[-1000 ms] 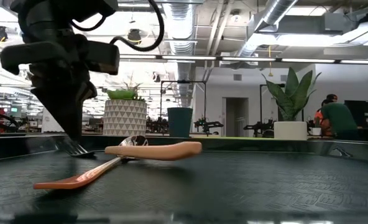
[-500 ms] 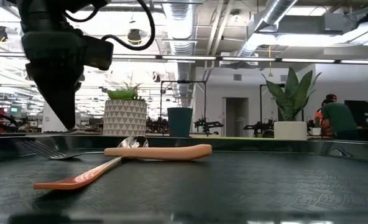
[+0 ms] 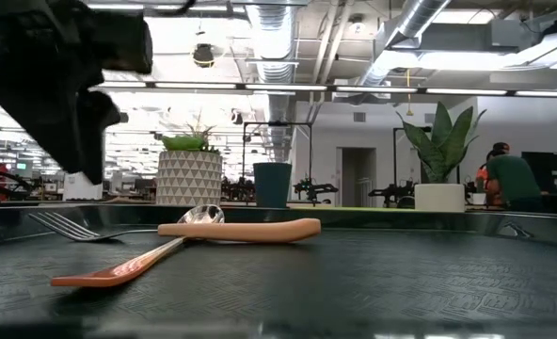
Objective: Pick and place plate/cup/fork/spoon on tray
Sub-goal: Put the light orange fork to the left of the orange spoon on the black serving tray
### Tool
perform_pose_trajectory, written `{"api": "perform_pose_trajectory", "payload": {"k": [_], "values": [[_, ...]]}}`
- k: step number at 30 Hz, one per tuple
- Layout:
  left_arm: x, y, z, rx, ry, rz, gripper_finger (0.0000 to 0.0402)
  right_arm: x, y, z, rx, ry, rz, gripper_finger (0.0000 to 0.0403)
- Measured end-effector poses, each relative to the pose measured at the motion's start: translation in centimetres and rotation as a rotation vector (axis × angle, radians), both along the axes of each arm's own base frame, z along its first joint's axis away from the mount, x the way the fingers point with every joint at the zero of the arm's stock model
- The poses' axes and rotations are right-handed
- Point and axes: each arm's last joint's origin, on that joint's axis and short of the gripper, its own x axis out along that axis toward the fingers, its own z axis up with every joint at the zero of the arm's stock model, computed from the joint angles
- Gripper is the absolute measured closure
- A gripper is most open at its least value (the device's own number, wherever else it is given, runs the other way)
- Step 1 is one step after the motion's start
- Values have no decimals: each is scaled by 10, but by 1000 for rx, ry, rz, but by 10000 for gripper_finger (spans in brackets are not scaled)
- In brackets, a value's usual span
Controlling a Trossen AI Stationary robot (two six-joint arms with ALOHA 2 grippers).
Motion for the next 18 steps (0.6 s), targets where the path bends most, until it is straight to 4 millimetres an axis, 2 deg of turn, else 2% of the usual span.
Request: {"api": "perform_pose_trajectory", "payload": {"k": [3, 11, 18], "values": [[2, -6, 2, 76, -70, -88, 164, 0, 0, 0, 0, 0, 0, 331], [9, -11, 6, 141, -168, -205, 169, 0, 0, 0, 0, 0, -1, 331], [35, -25, 5, 235, -124, -338, 169, 1, -1, 0, 1, -1, -3, 331]]}}
